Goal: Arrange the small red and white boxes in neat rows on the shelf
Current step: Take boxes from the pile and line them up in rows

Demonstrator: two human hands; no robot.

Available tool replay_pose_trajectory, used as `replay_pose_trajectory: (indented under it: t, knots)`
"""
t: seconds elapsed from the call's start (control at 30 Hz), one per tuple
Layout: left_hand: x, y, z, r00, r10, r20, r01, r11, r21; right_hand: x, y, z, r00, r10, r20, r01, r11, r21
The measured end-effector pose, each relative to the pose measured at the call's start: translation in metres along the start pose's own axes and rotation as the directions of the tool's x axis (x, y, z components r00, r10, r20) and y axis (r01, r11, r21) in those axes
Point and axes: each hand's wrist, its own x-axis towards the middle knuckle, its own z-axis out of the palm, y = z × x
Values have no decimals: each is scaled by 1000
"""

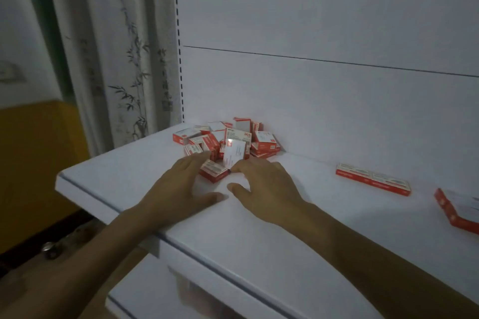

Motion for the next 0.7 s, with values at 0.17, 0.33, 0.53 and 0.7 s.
replay_pose_trajectory:
  t: [0.17, 0.33, 0.53, 0.7]
  knots:
    - [1, -2, 6, 999, 48, -19, -47, 997, 61, 10, -10, 22, 997, 3, -79, 0, 999, 37]
    - [1, -10, 4, 979, 183, -84, -176, 981, 87, 15, -2, 25, 996, 32, -82, -26, 996, 81]
    - [4, -11, 7, 994, 81, -70, -77, 996, 47, 21, 4, 32, 997, 70, 21, -73, 985, 157]
    - [7, -17, 10, 999, 37, -16, -38, 998, -57, 21, -1, 33, 997, 70, -18, -64, 968, 241]
